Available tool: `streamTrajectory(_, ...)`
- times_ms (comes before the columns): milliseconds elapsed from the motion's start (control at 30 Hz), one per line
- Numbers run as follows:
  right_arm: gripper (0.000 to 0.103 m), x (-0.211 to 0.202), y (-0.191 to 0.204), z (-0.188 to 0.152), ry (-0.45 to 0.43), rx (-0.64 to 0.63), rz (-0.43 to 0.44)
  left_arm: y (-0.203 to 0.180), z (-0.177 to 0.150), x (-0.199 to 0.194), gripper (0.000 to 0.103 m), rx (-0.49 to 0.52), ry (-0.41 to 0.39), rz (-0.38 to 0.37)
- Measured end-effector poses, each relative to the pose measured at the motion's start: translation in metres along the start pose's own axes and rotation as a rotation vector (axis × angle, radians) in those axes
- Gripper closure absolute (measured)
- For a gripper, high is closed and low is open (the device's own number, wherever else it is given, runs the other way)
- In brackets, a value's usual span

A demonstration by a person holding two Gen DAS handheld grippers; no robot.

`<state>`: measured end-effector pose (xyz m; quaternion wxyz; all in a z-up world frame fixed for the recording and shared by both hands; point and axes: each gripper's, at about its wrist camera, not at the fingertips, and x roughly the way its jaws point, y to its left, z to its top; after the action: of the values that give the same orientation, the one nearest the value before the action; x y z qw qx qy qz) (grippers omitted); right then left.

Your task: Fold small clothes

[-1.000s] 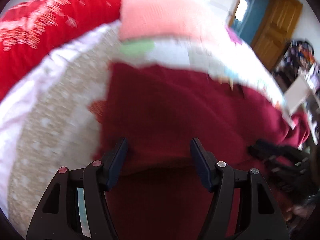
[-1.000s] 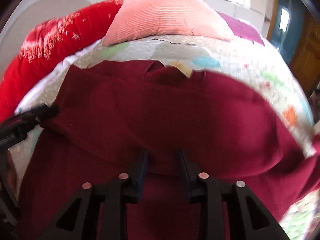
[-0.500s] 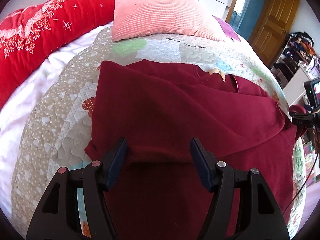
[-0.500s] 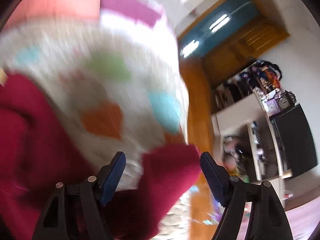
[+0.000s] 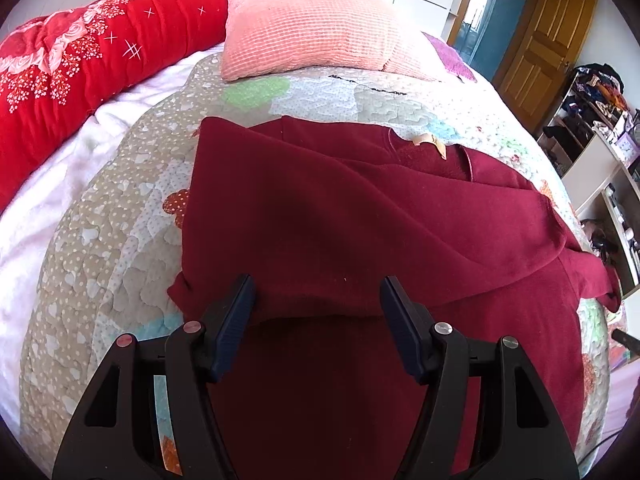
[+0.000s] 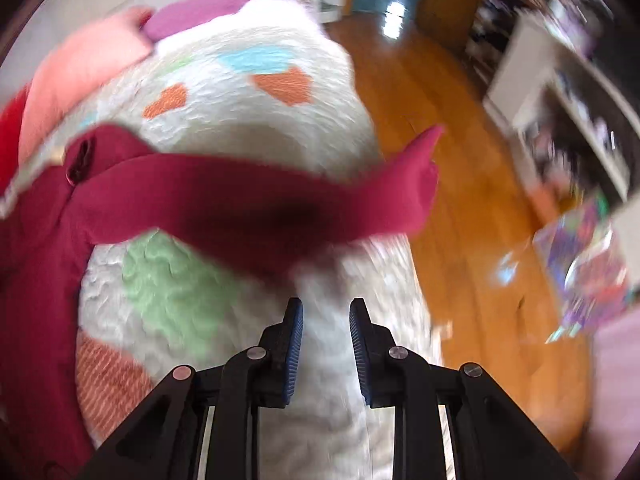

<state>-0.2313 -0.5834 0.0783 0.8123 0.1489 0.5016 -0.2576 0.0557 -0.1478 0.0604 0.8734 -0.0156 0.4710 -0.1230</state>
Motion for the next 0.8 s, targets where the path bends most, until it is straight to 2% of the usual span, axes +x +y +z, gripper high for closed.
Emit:
streamTrajectory(33,0.081,-0.009,-0.012,-0.008,-0.016,0.056,0.032,0.0,0.0,-0.001,0.039,-0.001,0.0,0.0)
streamTrajectory(133,0.08,-0.035,-0.037,-0.02,-0.093,0.158,0.017,-0.002,0.001,-0.005,0.039,0.0,-0.006,0.001)
streamTrajectory(167,0.08,-0.043,-0.043,-0.019,-0.128,0.191,0.05,-0.003,0.001,-0.005,0.039,0.0,-0.006,0.001)
streamTrajectory(233,0.078,-0.042,-0.058,-0.007,-0.15,0.219,0.113,-0.005,0.001,-0.006,0.039,-0.002,-0.007,-0.002)
streamTrajectory(367,0.069,-0.04,-0.047,0.022,-0.213,0.24,0.187,-0.013,-0.001,-0.009,0.039,0.013,-0.01,-0.007)
streamTrajectory(433,0.069,-0.023,-0.031,0.049,-0.193,0.222,0.212,-0.017,-0.002,-0.009,0.039,0.025,-0.005,-0.006)
streamTrajectory(500,0.069,-0.006,-0.014,0.067,-0.161,0.121,0.221,-0.019,-0.002,-0.009,0.039,0.032,0.0,-0.006)
streamTrajectory(533,0.069,0.002,-0.011,0.076,-0.141,0.077,0.198,-0.02,-0.001,-0.009,0.039,0.032,0.002,-0.01)
streamTrajectory(567,0.069,0.014,-0.008,0.078,-0.111,0.04,0.133,-0.02,-0.001,-0.009,0.039,0.03,0.0,-0.014)
streamTrajectory(633,0.069,0.026,-0.016,0.069,-0.051,0.028,-0.022,-0.02,-0.001,-0.011,0.039,0.028,-0.008,-0.021)
streamTrajectory(667,0.069,0.025,-0.025,0.061,-0.039,0.049,-0.041,-0.02,-0.001,-0.011,0.039,0.029,-0.012,-0.021)
streamTrajectory(800,0.069,0.032,-0.064,0.012,0.061,0.142,0.011,-0.02,0.001,-0.006,0.039,0.022,-0.004,-0.026)
